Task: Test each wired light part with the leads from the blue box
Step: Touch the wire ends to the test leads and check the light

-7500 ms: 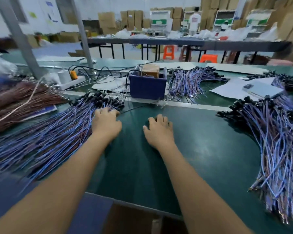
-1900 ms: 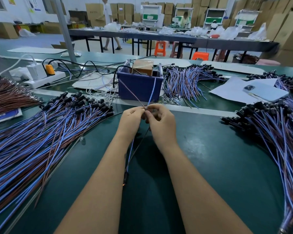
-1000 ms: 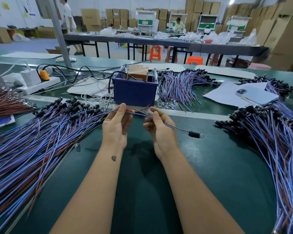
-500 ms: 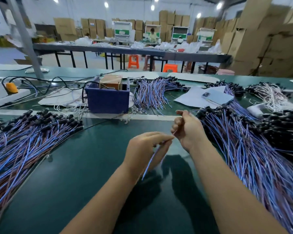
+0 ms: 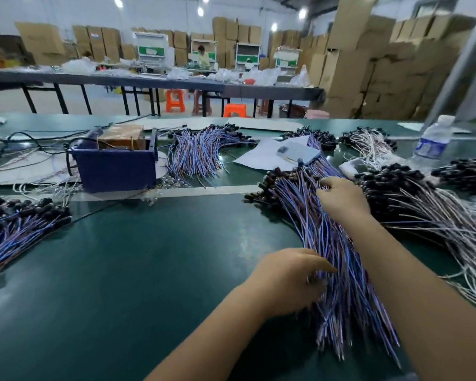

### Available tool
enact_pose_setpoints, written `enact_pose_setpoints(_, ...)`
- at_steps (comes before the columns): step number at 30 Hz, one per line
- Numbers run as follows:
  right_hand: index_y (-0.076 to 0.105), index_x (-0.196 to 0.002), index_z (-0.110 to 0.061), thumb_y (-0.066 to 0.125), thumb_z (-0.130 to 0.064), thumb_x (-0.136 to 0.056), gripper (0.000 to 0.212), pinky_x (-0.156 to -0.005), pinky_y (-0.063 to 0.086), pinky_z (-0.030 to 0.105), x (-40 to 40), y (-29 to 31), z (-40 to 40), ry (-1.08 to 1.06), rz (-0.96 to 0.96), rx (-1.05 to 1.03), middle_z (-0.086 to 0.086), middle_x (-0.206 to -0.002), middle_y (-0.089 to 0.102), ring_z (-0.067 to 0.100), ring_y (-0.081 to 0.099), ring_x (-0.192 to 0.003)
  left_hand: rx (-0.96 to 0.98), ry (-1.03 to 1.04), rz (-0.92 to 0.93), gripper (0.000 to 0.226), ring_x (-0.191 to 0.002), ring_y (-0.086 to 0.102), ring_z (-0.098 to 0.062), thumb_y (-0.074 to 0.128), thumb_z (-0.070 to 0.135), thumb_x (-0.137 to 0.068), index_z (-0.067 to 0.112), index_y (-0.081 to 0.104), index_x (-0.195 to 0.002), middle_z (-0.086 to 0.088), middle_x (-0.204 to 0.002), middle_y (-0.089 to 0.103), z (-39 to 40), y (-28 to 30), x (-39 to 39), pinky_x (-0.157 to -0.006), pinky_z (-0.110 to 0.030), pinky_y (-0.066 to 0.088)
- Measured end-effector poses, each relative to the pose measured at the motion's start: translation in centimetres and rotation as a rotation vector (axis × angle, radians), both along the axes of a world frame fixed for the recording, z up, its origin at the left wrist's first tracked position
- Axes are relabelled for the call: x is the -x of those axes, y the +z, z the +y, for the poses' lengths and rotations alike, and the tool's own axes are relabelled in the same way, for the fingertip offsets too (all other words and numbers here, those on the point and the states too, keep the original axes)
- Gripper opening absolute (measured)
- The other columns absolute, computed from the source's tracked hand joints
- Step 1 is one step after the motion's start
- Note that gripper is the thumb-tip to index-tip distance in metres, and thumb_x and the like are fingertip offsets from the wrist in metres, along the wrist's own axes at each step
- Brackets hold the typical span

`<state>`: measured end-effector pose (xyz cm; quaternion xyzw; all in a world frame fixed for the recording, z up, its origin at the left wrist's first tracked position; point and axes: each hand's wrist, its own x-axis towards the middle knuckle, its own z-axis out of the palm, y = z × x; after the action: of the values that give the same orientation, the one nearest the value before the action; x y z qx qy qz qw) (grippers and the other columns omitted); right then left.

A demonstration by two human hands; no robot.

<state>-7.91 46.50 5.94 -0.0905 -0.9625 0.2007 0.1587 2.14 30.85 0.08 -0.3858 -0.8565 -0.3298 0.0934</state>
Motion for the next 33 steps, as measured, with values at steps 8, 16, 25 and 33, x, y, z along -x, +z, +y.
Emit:
enact_pose_setpoints(8, 0.046, -0.135, -0.017, 0.05, -0.026, -0.091, 0.044, -0.104, 0.028, 0.042, -0.5, -1.9, -6.7, 0.049, -0.001, -0.12, 0.017, -0.137, 0.042, 0.034, 0.033, -0.125, -0.113, 0.183, -0.124, 0.023, -0.094, 0.061, -0.012, 0.058, 0.013, -0.088, 0.02, 0.074, -0.102, 0.004, -0.1, 0.069, -3.9, -0.1, 1.5, -0.081, -0.029, 0.049)
enact_pose_setpoints(16, 0.059, -0.126, -0.017, 0.049, -0.019, -0.095, 0.033, -0.105, 0.034, 0.039, -2.0, -4.7, -21.8, 0.455, 0.058, 0.257, 0.01, -0.126, 0.055, 0.027, 0.045, -0.122, -0.475, 0.712, -0.284, 0.022, -0.06, 0.05, -0.013, 0.053, 0.001, -0.085, 0.011, 0.065, -0.07, -0.006, -0.062, 0.063, -15.0, -0.9, 2.9, -0.06, -0.032, 0.04)
enact_pose_setpoints(25, 0.054, -0.129, -0.029, 0.047, -0.034, -0.095, 0.035, -0.102, 0.027, 0.037, -2.6, -7.9, -30.9, 0.58, -0.062, 0.121, 0.001, -0.129, 0.052, 0.023, 0.042, -0.124, -0.243, 1.314, -0.149, 0.045, -0.115, 0.052, -0.033, 0.05, 0.012, -0.091, 0.004, 0.051, -0.136, -0.018, -0.132, 0.052, -27.5, -1.0, 2.8, -0.088, -0.034, 0.039)
enact_pose_setpoints(33, 0.068, -0.101, -0.03, 0.05, -0.028, -0.093, 0.019, -0.083, 0.019, 0.028, -2.0, -8.4, -30.3, 0.625, -0.006, 0.213, -0.008, -0.106, 0.055, 0.019, 0.047, -0.113, -0.056, 1.612, -0.31, 0.018, -0.091, 0.052, -0.037, 0.047, 0.01, -0.092, 0.005, 0.052, -0.108, -0.02, -0.137, 0.039, -31.3, -0.6, 1.9, -0.072, -0.041, 0.04)
